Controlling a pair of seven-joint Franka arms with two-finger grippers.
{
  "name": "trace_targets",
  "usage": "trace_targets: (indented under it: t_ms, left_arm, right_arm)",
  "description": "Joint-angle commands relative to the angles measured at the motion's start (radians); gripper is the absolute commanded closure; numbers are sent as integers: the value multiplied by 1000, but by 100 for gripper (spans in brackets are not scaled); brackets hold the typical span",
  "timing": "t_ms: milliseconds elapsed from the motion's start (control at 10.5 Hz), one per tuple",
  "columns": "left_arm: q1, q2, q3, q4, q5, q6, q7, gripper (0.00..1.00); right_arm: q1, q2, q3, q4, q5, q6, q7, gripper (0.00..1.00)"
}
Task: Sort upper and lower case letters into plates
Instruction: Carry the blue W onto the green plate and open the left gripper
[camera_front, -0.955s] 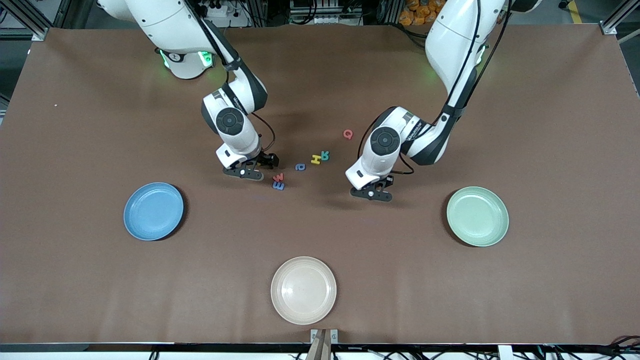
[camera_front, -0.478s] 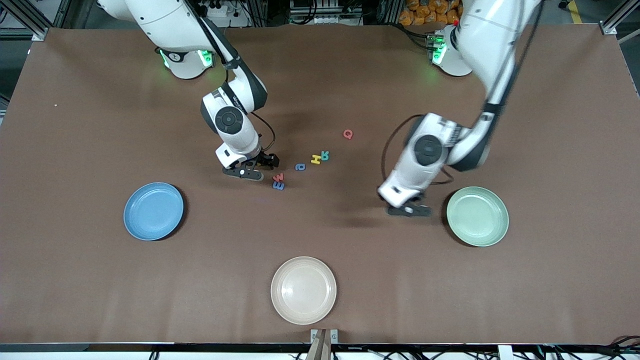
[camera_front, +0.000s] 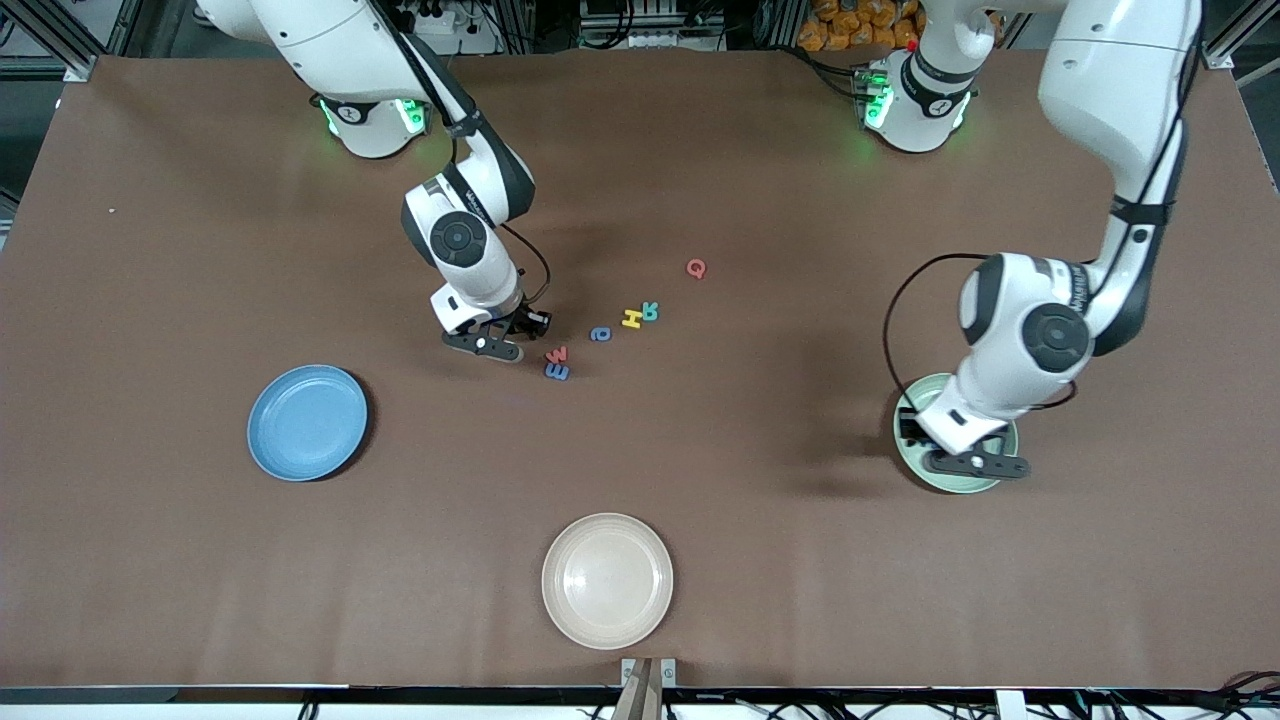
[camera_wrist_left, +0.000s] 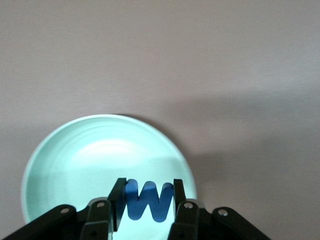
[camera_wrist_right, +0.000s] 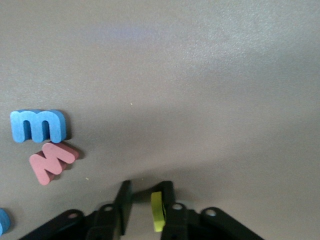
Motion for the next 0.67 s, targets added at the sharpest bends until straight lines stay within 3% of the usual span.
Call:
trace_targets:
  t_ms: [0, 96, 191, 573]
  left_arm:
    - [-7, 16, 31, -2, 15, -3, 4, 80]
    - [-7, 16, 41, -4, 17, -3, 6, 4]
    - [-9, 13, 52, -4, 18, -3, 6, 0]
    - [-76, -30, 43, -4, 15, -10, -64, 0]
  right_arm:
    - [13, -34, -6, -42, 8, -5, 17, 100]
    - [13, -48, -6, -51, 8, -11, 15, 100]
    - [11, -54, -6, -56, 8, -11, 15, 100]
    - [-39, -112, -12, -44, 5, -13, -23, 100]
